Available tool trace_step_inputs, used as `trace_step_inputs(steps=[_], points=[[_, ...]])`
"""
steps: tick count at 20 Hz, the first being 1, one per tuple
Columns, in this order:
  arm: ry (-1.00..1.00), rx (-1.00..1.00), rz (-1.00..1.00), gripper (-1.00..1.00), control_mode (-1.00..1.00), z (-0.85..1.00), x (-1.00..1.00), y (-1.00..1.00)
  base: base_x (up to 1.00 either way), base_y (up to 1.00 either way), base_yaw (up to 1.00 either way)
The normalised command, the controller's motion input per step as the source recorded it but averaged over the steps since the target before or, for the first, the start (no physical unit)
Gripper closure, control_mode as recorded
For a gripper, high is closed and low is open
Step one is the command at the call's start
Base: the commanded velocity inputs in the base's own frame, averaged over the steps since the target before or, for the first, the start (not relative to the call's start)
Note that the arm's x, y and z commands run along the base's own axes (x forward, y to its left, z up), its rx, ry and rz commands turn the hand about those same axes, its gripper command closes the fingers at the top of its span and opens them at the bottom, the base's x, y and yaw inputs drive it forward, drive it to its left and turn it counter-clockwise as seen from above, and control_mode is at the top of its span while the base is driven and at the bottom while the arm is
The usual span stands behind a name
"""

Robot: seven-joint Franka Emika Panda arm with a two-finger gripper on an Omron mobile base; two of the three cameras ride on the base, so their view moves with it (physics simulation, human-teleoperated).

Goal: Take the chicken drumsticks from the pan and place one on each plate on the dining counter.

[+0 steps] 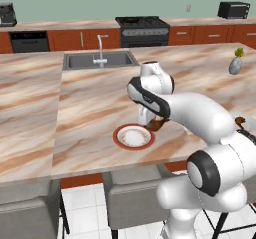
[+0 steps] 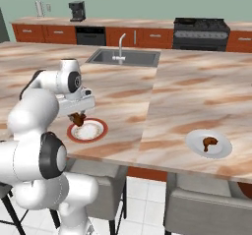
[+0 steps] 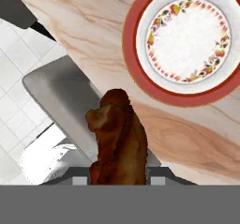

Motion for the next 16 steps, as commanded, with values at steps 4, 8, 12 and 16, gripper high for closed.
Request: trace_step_inputs(steps=[4, 8, 12, 16], points=[[-0.13, 0.0, -0.01, 1.0, -1.0, -0.7, 0.52, 0.05, 0.0, 0.0, 0.0], [-0.12, 0.0, 0.0, 1.0, -1.0, -0.63, 0.52, 0.02, 0.0, 0.0, 0.0], [-0.1, 0.0, -0.01, 1.0, -1.0, -0.43, 0.63, 0.07, 0.0, 0.0, 0.0], [-0.05, 0.0, -0.01, 1.0, -1.0, -0.26, 0.75, 0.15, 0.0, 0.0, 0.0]])
